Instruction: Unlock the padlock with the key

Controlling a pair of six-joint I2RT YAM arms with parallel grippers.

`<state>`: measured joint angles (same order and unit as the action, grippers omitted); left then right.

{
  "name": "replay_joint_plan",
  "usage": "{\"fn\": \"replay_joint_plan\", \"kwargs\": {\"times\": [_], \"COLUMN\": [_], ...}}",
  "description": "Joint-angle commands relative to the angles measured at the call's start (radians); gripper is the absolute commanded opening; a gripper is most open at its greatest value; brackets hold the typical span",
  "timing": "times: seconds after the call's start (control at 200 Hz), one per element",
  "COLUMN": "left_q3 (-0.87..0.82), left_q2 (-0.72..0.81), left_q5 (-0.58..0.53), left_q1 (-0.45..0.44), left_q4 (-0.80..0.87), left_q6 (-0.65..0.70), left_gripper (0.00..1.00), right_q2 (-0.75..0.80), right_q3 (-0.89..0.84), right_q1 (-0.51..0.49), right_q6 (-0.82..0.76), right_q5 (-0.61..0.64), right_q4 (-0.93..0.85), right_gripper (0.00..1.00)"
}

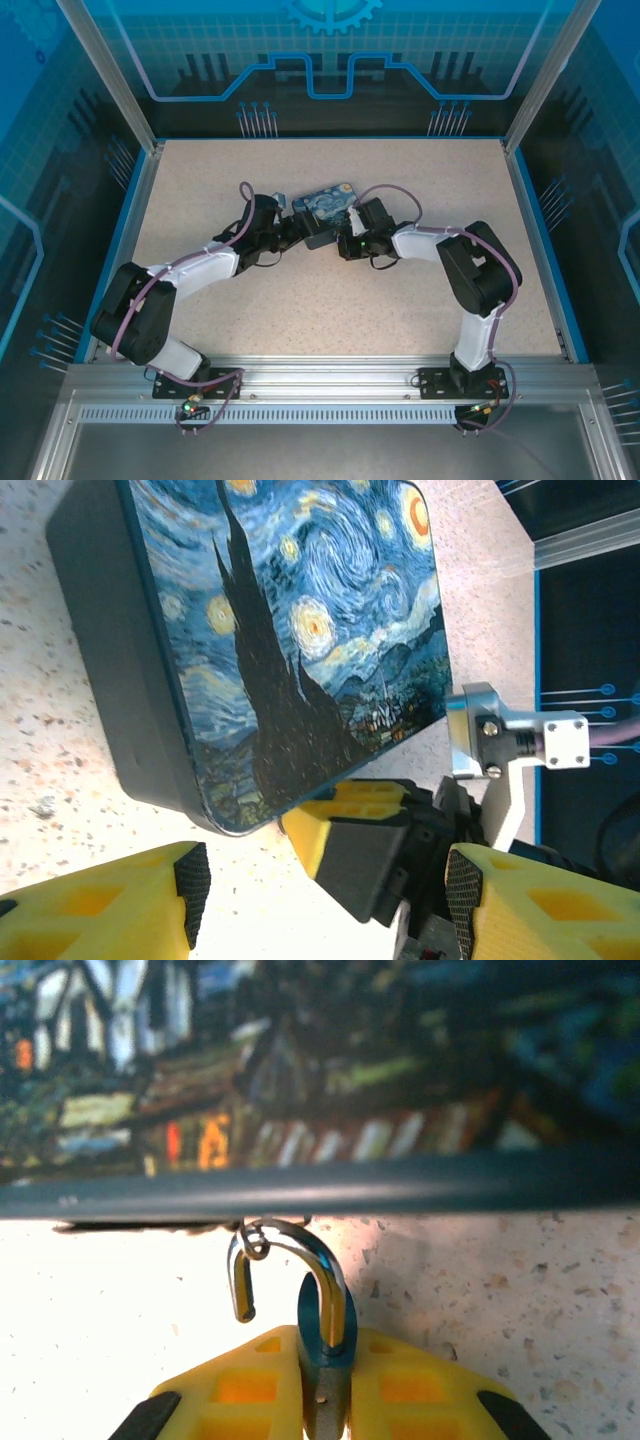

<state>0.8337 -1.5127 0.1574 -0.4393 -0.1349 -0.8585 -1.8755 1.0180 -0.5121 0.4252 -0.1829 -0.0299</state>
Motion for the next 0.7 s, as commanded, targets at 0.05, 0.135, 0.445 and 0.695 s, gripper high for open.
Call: {"fn": "replay_joint_plan", "kwargs": {"times": [0.05,0.135,0.445,0.695], "left_q3": [0.06,0.078,0.136,0.175], "left_q2": [-0.012,-0.026,-0.108,-0.169], "left_q5": [-0.121,-0.175,-0.222,-0.248], "left_q1": [0.01,0.011,-0.001,-0.019], "left_q4": [0.117,0.155,0.175,0.179], "left_q6": [0.095,0.121,0.166,0.192], "left_gripper": [0.66,0.66,0.66,0.66], "right_q2": [0.037,0.038,0.054,0.061], "right_q3": [-0.028,-0.037,-0.068,-0.073], "right_q1": [0.024,0.034,0.06,0.067], "right_q6": [0.028,0.037,0.066,0.087], "right_q5": [-0.043,-0.057,-0.09,-0.094], "right_q4": [-0.002,0.007,0.021,0.013], "right_gripper": [0.1,0.09,0.09,0.08]}}
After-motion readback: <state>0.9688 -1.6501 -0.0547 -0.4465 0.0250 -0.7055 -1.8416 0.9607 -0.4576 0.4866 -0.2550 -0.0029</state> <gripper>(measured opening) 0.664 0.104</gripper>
